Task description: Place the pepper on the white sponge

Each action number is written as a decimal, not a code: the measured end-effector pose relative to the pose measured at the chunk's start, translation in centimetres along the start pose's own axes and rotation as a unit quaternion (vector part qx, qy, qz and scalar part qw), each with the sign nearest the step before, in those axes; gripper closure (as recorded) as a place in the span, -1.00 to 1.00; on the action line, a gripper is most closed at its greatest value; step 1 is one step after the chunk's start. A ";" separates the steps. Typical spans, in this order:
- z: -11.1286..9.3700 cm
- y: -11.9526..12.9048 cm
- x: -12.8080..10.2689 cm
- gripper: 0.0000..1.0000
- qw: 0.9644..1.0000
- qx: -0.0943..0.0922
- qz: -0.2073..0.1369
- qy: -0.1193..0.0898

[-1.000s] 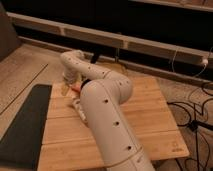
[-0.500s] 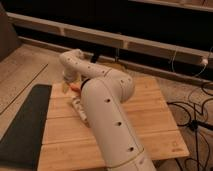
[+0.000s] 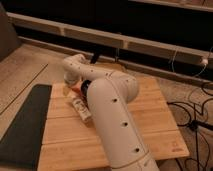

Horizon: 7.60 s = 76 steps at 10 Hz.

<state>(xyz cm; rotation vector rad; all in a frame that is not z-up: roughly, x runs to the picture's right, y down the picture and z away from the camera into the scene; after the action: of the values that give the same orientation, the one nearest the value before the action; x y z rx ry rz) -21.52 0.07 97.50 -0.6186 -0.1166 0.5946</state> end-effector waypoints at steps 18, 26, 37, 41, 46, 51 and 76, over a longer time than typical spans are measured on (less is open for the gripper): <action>1.3 -2.2 3.3 0.97 1.000 -0.001 0.022 0.021; -6.9 -4.3 -2.3 1.00 0.996 0.089 0.005 -0.026; -14.7 -4.2 16.0 1.00 0.947 0.201 0.248 0.027; -14.2 -4.2 15.0 1.00 0.948 0.204 0.243 0.023; -19.6 -11.9 18.3 1.00 0.911 0.285 0.299 0.003; -20.7 -15.9 25.2 1.00 0.878 0.284 0.383 -0.037; -8.4 -18.1 23.1 -0.31 0.968 0.108 0.222 -0.054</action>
<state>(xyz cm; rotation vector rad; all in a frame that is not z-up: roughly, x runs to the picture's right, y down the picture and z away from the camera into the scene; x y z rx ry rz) 8.78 -3.19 99.43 -0.3997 -0.0133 1.0601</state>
